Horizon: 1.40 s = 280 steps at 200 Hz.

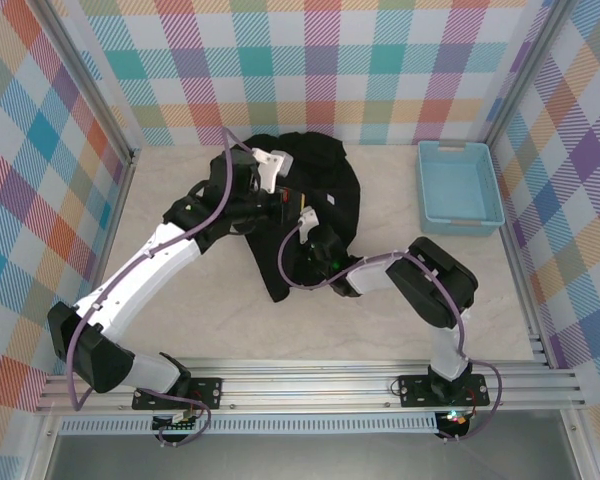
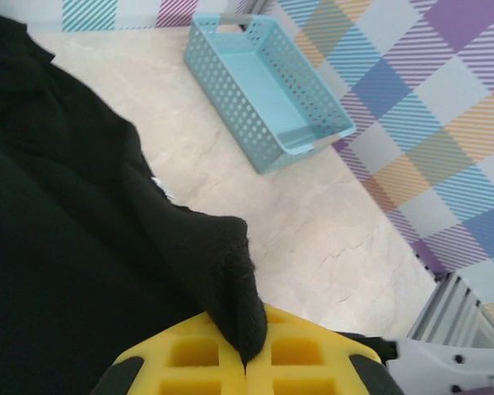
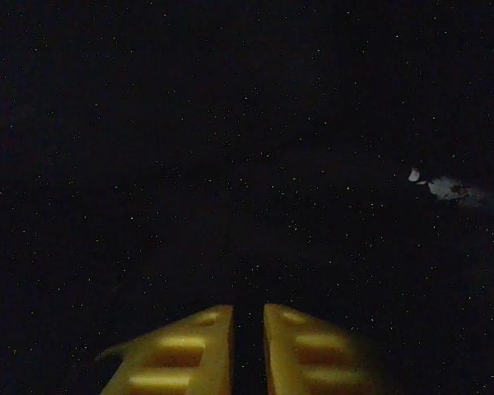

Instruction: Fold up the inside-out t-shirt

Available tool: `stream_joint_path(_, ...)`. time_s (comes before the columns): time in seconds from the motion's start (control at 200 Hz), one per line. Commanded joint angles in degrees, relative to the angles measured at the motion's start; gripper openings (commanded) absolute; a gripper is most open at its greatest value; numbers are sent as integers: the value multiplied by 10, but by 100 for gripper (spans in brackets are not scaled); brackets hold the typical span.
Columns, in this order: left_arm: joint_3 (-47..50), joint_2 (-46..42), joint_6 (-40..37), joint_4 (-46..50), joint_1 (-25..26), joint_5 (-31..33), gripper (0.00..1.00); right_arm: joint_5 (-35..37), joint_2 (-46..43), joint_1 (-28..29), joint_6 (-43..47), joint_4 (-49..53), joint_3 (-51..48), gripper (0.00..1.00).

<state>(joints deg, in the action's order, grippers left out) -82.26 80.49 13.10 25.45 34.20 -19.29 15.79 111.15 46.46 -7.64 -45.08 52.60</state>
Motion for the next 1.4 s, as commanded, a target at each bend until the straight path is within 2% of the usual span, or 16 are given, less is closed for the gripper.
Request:
stream_joint_path(0.0, -30, -3, 18, -7, -1, -51, 0, 9, 9, 4, -11, 33, 27, 18)
stream_joint_path(0.2, -58, -11, 7, -23, 28, -127, 0, 12, 13, -14, -96, 169, 93, 19)
stream_joint_path(0.345, -68, -34, 12, -65, 49, -173, 0, -21, 19, -46, -148, 191, 112, 20)
stream_joint_path(0.605, -116, -46, 8, -91, 56, -216, 0, -8, 58, -55, -183, 288, 204, 25)
stream_joint_path(0.695, -124, -60, -11, -67, 56, -183, 0, -15, 58, -64, -194, 299, 213, 26)
stream_joint_path(0.92, -86, -112, -35, -38, 54, -21, 0, -41, 45, -87, -206, 316, 190, 31)
stream_joint_path(1.07, -79, -127, -55, 22, 50, 187, 0, -114, -2, -106, -175, 278, 124, 35)
stream_joint_path(1.13, -72, -128, -61, 37, 46, 234, 0, -130, -28, -108, -150, 281, 100, 37)
stream_joint_path(1.19, -60, -131, -65, 35, 42, 239, 0, -140, -49, -111, -132, 284, 79, 38)
stream_joint_path(1.235, -52, -136, -67, 29, 39, 219, 0, -142, -60, -113, -130, 289, 70, 38)
stream_joint_path(1.395, -44, -139, -64, -13, 37, 68, 0, -110, -27, -110, -140, 363, 123, 37)
